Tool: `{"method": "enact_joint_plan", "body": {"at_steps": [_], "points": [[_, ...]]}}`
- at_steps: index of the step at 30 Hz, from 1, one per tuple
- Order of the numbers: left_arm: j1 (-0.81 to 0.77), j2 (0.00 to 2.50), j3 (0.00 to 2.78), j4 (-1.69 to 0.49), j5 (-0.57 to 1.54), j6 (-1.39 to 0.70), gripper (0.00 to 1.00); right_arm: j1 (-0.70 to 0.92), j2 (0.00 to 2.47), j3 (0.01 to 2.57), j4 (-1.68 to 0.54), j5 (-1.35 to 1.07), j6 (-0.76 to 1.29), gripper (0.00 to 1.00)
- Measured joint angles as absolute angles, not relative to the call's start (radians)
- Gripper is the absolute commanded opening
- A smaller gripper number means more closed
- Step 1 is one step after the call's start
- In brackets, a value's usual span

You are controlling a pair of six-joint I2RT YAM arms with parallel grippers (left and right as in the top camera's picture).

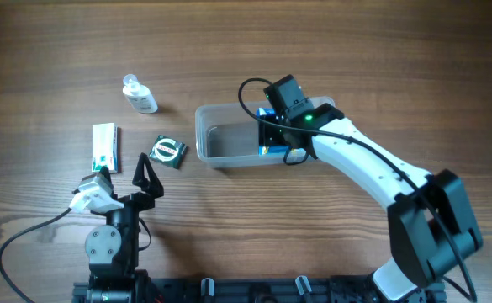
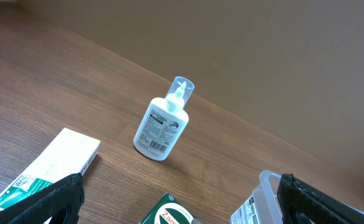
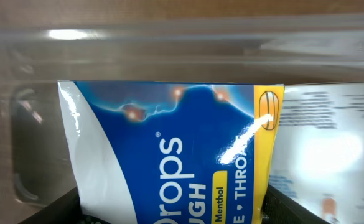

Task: Pack container
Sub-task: 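Carry the Vicks box with the right gripper into the container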

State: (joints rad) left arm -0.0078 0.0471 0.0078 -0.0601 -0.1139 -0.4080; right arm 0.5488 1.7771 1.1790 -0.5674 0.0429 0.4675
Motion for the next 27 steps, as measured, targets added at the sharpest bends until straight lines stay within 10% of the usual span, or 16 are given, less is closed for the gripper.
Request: {"method": "enact_joint_plan", "body": {"at_steps": [10,19,21,24,27], "points": [[-0.008,0.047,0.008,-0.060,-0.114,-0.408,1.00,0.551,1.813,1.179,-0.568,0.093,0.452,0.95],[-0.008,0.047,0.008,-0.060,-0.114,-0.408,1.00,0.558,1.813,1.179,-0.571,0.107,0.433,0.89],[-0.008,0.047,0.008,-0.060,-0.114,-0.408,1.00,0.558,1.810,1.179,-0.571,0.108,0.427,0.72],[-0.008,0.047,0.008,-0.060,-0.114,-0.408,1.00,0.558,1.781,1.179,-0.569,0.099,0.420,0.09],[-0.008,0.047,0.008,-0.060,-0.114,-0.408,1.00,0.558,1.734,1.179,-0.554,0.050,0.422,0.04]]}}
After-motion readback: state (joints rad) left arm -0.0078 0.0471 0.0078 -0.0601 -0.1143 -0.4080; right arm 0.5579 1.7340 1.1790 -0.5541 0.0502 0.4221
